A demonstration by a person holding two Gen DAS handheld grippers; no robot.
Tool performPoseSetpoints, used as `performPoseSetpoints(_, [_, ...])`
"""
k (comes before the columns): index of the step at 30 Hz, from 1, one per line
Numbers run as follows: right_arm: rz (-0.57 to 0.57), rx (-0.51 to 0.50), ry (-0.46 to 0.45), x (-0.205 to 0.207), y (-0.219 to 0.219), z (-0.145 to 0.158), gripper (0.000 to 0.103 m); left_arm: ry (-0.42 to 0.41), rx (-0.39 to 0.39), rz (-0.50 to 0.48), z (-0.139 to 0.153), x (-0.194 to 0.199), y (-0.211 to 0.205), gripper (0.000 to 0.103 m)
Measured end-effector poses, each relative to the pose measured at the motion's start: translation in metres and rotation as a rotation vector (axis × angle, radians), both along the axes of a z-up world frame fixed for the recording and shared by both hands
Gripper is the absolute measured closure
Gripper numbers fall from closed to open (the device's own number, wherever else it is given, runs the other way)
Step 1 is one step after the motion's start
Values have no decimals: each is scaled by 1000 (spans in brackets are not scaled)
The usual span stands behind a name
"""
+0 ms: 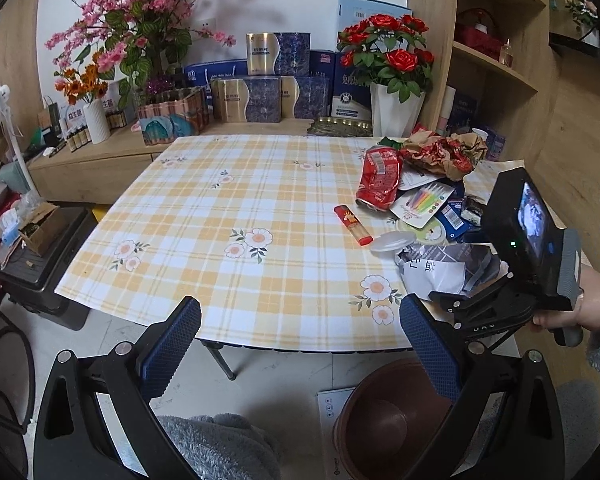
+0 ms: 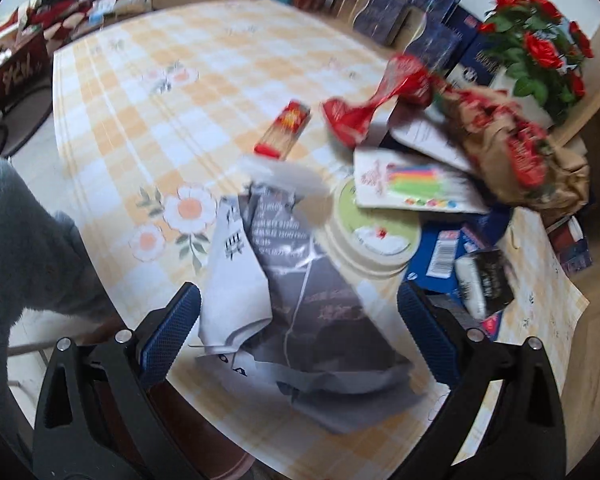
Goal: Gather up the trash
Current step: 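Grasp the crumpled grey snack bag with the right tool while the left tool grasps the brown-red paper wrapper, then carry the brown-red paper wrapper to the brown bin and open the left tool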
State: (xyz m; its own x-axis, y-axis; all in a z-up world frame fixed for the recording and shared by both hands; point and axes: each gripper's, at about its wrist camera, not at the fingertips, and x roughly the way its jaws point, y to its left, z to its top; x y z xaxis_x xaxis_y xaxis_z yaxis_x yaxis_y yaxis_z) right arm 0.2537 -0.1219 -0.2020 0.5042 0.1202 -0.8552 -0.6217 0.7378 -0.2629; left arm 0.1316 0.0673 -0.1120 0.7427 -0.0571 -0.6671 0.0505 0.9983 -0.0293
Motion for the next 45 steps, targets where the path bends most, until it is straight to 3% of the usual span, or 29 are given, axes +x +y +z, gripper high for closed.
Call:
performPoseSetpoints(1, [3,2,20,0,0,-4,25,8,-4,-6,-3,2,-1,6])
performPoseSetpoints(2, [-1,12,51,0,-3,-8,27,16,-11,-12,-5,4,-2,6])
performPoseSetpoints(7, [-73,135,113,-10,-22,-7,57,54,-62,-46,-15,14,-7,10])
performPoseSetpoints(10, [-116,206,96,-24,-38,2,62,81,-104,-70,-19,22,-10,13])
performPoseSetpoints(16, [-245,291,38,-43,-82,17,64,102,-145,-107,-19,40,-24,15])
performPoseSetpoints(21, [-351,371,-16,-48,-118,28,64,145,-251,-170,-14,68,-50,26])
performPoseSetpoints(25, [-391,409,-33,-47,-134,31,64,220,-453,-219,-10,107,-75,35])
performPoseSetpoints(28, [-409,417,-48,-47,-142,31,64,280,-638,-194,-13,150,-91,37])
performPoseSetpoints(31, [-430,422,-52,-48,-150,29,64,299,-751,-173,-18,183,-104,37])
performPoseSetpoints(33, [-441,426,-57,-50,-155,30,64,310,-819,-148,-22,208,-114,43])
performPoseSetpoints(38, [-463,434,-66,-52,-166,32,64,315,-857,-77,-29,248,-128,54])
performPoseSetpoints(45, [-483,434,-73,-52,-175,34,64,322,-869,-20,-43,273,-136,56])
